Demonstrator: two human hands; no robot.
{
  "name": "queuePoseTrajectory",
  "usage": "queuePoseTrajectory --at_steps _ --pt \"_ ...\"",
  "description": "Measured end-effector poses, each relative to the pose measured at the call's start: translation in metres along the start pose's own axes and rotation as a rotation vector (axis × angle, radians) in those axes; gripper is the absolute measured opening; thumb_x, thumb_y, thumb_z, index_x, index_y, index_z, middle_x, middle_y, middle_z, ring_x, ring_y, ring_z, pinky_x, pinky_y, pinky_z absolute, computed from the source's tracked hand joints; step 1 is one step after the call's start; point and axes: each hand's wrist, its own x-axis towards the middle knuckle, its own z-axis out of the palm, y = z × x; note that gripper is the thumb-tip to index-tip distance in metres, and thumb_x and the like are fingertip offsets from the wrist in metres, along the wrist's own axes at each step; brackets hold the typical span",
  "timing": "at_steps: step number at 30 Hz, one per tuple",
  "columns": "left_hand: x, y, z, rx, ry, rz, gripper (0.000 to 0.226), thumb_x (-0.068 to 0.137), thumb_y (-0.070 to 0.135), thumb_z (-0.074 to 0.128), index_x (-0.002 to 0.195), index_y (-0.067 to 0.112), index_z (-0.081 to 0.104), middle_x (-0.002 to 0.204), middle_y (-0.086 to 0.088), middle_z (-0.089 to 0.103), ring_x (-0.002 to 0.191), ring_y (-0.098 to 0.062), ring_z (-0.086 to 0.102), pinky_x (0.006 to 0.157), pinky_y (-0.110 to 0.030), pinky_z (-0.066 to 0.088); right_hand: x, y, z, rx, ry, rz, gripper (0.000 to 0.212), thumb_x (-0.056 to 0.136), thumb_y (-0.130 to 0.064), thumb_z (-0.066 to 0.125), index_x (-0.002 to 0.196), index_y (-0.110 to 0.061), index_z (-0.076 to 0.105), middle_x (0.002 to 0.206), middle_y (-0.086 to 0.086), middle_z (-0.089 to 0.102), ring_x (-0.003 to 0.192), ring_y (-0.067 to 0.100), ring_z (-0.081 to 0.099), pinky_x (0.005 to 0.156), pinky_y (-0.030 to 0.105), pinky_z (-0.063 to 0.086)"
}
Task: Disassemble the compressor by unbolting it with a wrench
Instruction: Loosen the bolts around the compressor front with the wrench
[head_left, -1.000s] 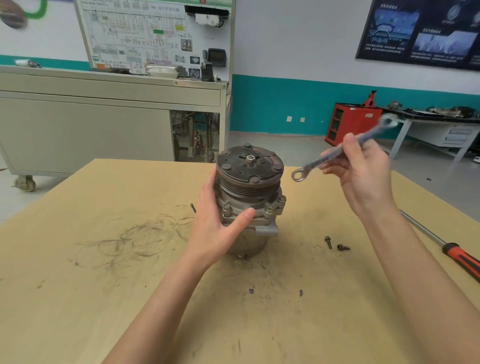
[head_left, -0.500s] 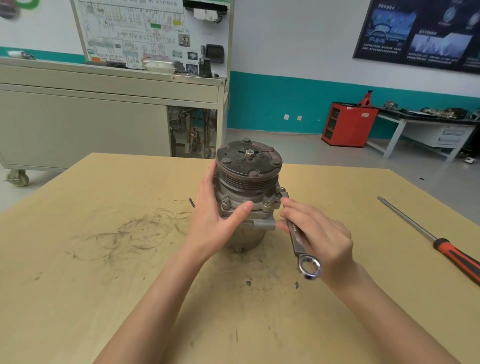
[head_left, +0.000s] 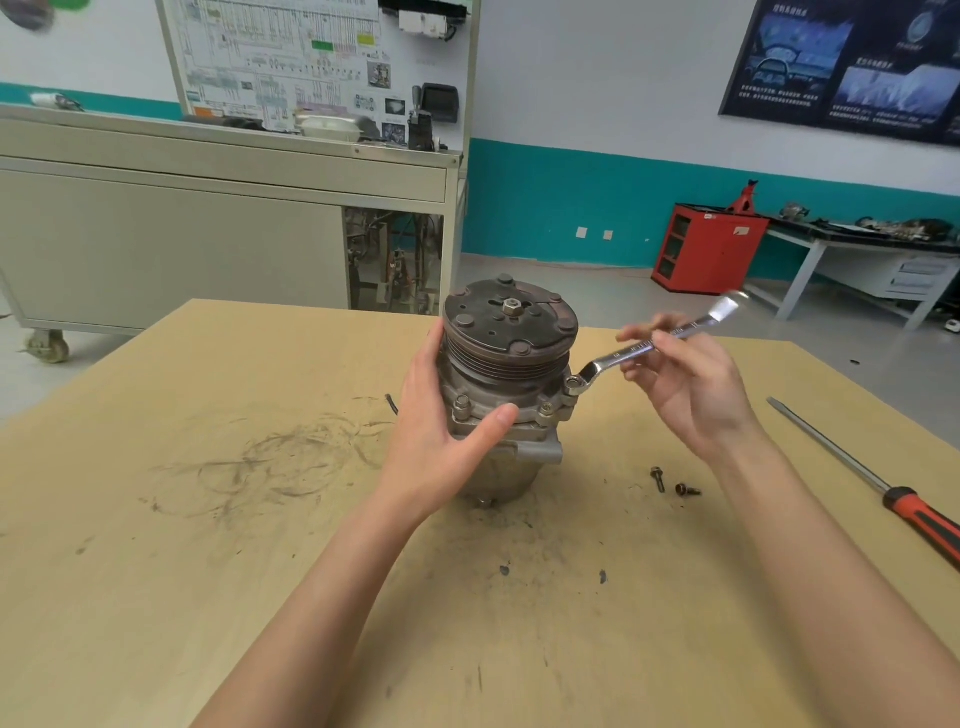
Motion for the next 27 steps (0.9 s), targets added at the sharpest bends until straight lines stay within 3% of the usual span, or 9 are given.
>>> queuePoseTrajectory --at_steps 2,7,13,18,21,24,27 --pt "0.000 0.001 0.000 0.009 0.001 -0.003 0.103 0.071 0.067 0.060 0.154 0.028 0.012 0.156 0.010 0.027 0.141 -0.002 0.028 0.118 -0.036 0.028 0.025 -0.005 -0.006 -0.089 -0.095 0.135 0.004 0.087 -0.008 0.046 0.088 -0.008 0.050 0.080 0.004 0.064 0.060 0.015 0.059 0.054 0.021 0.049" --pt "0.000 -0.001 0.000 0.026 0.001 -0.008 0.104 0.071 0.070 0.059 0.154 0.030 0.011 0.156 0.012 0.026 0.141 0.000 0.026 0.117 -0.030 0.027 0.067 -0.002 -0.004 -0.212 -0.320 0.446 0.009 0.088 -0.013 0.047 0.085 -0.007 0.054 0.063 0.002 0.052 0.047 0.011 0.049 0.044 0.016 0.040" --pt "0.000 -0.005 0.000 0.035 0.003 0.006 0.101 0.072 0.070 0.059 0.153 0.034 0.010 0.156 0.014 0.025 0.141 0.003 0.025 0.113 -0.022 0.025 0.078 0.010 0.007 -0.049 -0.380 0.462 0.011 0.088 -0.013 0.048 0.087 -0.007 0.057 0.058 0.001 0.051 0.044 0.008 0.046 0.041 0.015 0.036" --pt "0.001 -0.005 0.001 0.024 0.002 0.011 0.100 0.072 0.070 0.060 0.152 0.037 0.011 0.155 0.016 0.027 0.139 0.004 0.027 0.110 -0.018 0.026 0.059 -0.013 0.012 0.036 -0.198 0.152 0.023 0.086 -0.018 0.048 0.073 -0.014 0.066 0.060 -0.002 0.057 0.046 0.007 0.054 0.045 0.015 0.043" --pt "0.001 -0.005 0.001 0.015 0.002 0.017 0.097 0.072 0.068 0.060 0.151 0.038 0.012 0.154 0.016 0.027 0.139 0.004 0.027 0.110 -0.017 0.026 0.038 -0.034 0.023 0.030 -0.036 -0.093 0.013 0.084 -0.020 0.053 0.077 -0.013 0.061 0.067 -0.003 0.064 0.053 0.008 0.057 0.052 0.018 0.048" --pt "0.000 -0.003 0.000 0.021 0.005 0.018 0.096 0.072 0.069 0.059 0.149 0.040 0.010 0.154 0.016 0.027 0.139 0.005 0.027 0.110 -0.015 0.025 0.001 -0.037 0.035 -0.365 0.110 -0.373 0.012 0.086 -0.024 0.057 0.082 -0.012 0.060 0.076 0.000 0.071 0.056 0.014 0.064 0.055 0.024 0.053" --pt "-0.001 -0.003 0.000 0.027 0.000 0.016 0.099 0.072 0.068 0.058 0.152 0.033 0.012 0.156 0.012 0.027 0.140 0.001 0.028 0.115 -0.025 0.026 -0.044 -0.018 0.040 -0.815 0.110 -0.727 0.012 0.088 -0.017 0.064 0.085 -0.006 0.067 0.081 0.006 0.071 0.066 0.022 0.069 0.065 0.032 0.058"
